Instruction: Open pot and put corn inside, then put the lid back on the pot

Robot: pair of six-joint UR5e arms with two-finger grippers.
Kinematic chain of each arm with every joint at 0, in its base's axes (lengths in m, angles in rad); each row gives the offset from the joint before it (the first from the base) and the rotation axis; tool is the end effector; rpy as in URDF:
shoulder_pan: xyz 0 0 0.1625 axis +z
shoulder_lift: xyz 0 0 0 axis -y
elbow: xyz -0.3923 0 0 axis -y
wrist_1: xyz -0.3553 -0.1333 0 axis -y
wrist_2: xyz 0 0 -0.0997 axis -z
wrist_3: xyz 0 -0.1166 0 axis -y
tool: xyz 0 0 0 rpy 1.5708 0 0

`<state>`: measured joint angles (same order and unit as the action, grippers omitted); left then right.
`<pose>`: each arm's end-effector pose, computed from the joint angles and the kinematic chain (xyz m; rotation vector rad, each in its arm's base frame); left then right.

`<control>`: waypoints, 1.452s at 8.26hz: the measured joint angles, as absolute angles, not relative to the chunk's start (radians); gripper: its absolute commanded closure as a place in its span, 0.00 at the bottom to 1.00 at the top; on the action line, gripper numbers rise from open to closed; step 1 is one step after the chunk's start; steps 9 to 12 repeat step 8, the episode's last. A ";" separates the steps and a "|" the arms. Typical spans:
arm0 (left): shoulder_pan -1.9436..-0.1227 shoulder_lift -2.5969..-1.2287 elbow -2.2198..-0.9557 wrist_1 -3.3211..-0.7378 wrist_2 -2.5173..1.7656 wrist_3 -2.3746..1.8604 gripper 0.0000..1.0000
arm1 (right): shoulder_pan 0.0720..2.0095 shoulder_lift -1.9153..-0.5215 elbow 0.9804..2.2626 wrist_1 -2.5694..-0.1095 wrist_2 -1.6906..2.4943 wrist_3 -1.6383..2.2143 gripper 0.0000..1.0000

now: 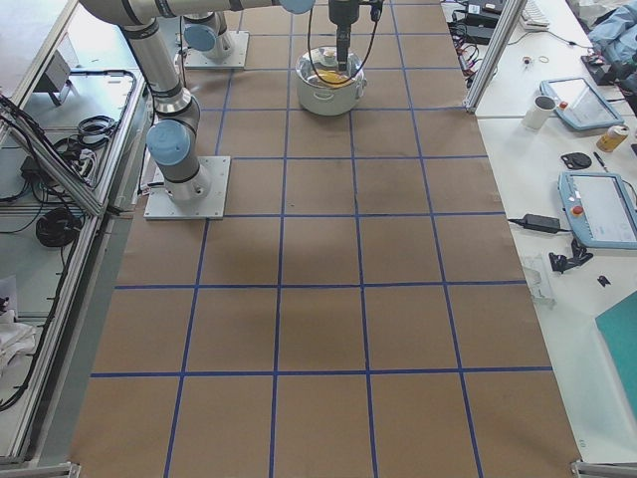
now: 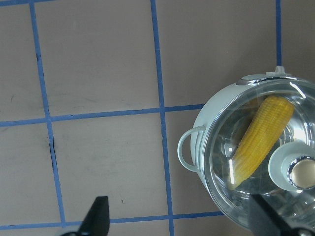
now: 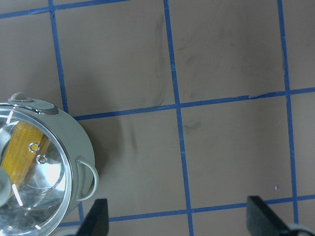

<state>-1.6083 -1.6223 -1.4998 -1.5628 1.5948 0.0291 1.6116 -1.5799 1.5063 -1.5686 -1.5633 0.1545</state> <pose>-0.1483 -0.4731 0.4474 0.1033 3.1157 -0.0430 0.1528 -0.4527 0.4717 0.1772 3.1202 -0.1100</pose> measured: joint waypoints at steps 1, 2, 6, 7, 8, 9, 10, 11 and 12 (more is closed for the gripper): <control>-1.608 -1.622 -1.500 -1.563 1.595 0.029 0.00 | 1.612 -1.580 1.506 -1.570 -1.560 0.154 0.00; -1.608 -1.622 -1.500 -1.563 1.595 0.028 0.00 | 1.612 -1.580 1.507 -1.570 -1.557 0.153 0.00; -1.608 -1.621 -1.500 -1.565 1.595 0.029 0.00 | 1.612 -1.580 1.508 -1.571 -1.551 0.154 0.00; -1.608 -1.621 -1.500 -1.565 1.595 0.028 0.00 | 1.612 -1.580 1.508 -1.571 -1.550 0.154 0.00; -1.608 -1.621 -1.500 -1.565 1.596 0.028 0.00 | 1.612 -1.580 1.508 -1.571 -1.550 0.155 0.00; -1.608 -1.621 -1.500 -1.565 1.596 0.028 0.00 | 1.612 -1.580 1.508 -1.571 -1.550 0.155 0.00; -1.608 -1.621 -1.500 -1.565 1.596 0.028 0.00 | 1.612 -1.580 1.508 -1.571 -1.550 0.155 0.00; -1.608 -1.621 -1.500 -1.565 1.596 0.028 0.00 | 1.612 -1.580 1.508 -1.571 -1.550 0.155 0.00; -1.608 -1.621 -1.500 -1.565 1.596 0.028 0.00 | 1.612 -1.580 1.508 -1.571 -1.550 0.155 0.00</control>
